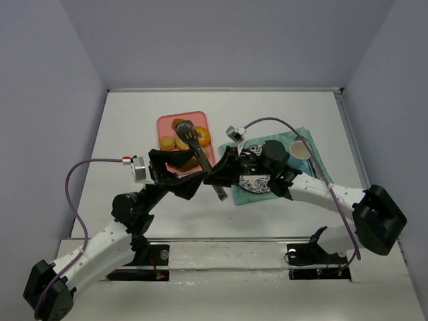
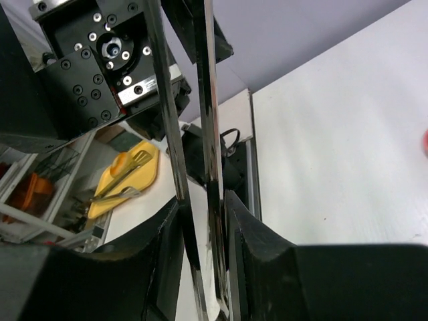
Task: Place the bread
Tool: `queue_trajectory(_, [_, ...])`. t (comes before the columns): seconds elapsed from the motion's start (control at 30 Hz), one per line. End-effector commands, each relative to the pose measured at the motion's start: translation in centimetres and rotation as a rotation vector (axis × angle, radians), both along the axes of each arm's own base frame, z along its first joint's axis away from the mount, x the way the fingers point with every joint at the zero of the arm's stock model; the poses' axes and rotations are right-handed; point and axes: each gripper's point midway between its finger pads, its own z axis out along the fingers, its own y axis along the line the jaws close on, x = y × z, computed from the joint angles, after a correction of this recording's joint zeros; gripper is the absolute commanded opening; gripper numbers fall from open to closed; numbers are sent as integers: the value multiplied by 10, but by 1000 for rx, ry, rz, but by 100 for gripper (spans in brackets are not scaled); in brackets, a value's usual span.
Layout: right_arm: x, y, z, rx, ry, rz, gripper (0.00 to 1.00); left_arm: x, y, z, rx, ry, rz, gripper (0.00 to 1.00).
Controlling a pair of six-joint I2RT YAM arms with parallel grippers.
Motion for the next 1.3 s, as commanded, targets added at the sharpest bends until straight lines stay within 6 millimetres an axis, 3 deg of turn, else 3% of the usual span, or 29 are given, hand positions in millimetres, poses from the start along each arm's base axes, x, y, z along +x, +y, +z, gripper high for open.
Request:
queue_trajectory(0.0, [46, -5, 2, -136, -22, -227, 25, 6, 23, 23, -54, 39, 110, 99])
queue_trajectory(0.03, [53, -14, -22, -264, 36, -290, 26, 19, 42, 35, -114, 115, 207, 99])
queue_trajectory(0.07, [79, -23, -23, -321, -4, -433, 25, 34, 50, 27, -109, 206, 278, 99])
queue_trajectory(0.1, [87, -32, -30, -373, -3, -496, 26, 52, 53, -7, -27, 355, 357, 99])
queue_trajectory(0.13, [101, -48, -44, -458, 5, -608, 26, 64, 79, -4, -111, 449, 477, 99])
queue_trajectory(0.17, [105, -57, -51, -506, 16, -652, 26, 72, 88, -30, -60, 547, 558, 99])
queue_trajectory(0.23, [112, -74, -67, -597, 29, -730, 27, 81, 118, -41, -122, 657, 709, 99])
queue_trajectory(0.27, [113, -76, -69, -617, 31, -740, 28, 83, 127, -62, -77, 729, 781, 99])
queue_trajectory(0.33, [111, -79, -79, -670, 42, -729, 28, 86, 148, -65, -116, 781, 890, 99])
queue_trajectory(0.5, [114, -72, -100, -731, 83, -699, 25, 88, 148, -73, -68, 805, 918, 99])
queue_trajectory(0.7, [114, -61, -110, -765, 86, -639, 25, 88, 154, -77, -65, 800, 952, 99])
queue_trajectory(0.93, [119, -64, -108, -785, 45, -648, 31, 84, 160, -78, -84, 785, 959, 99])
queue_trajectory(1.03, [120, -67, -105, -794, -7, -641, 33, 83, 160, -77, -86, 778, 958, 99])
queue_trajectory(1.13, [113, -64, -102, -841, -180, -588, 39, 83, 161, -78, -85, 776, 963, 99])
queue_trajectory(1.27, [119, -72, -95, -913, -347, -634, 40, 85, 160, -79, -75, 777, 966, 99])
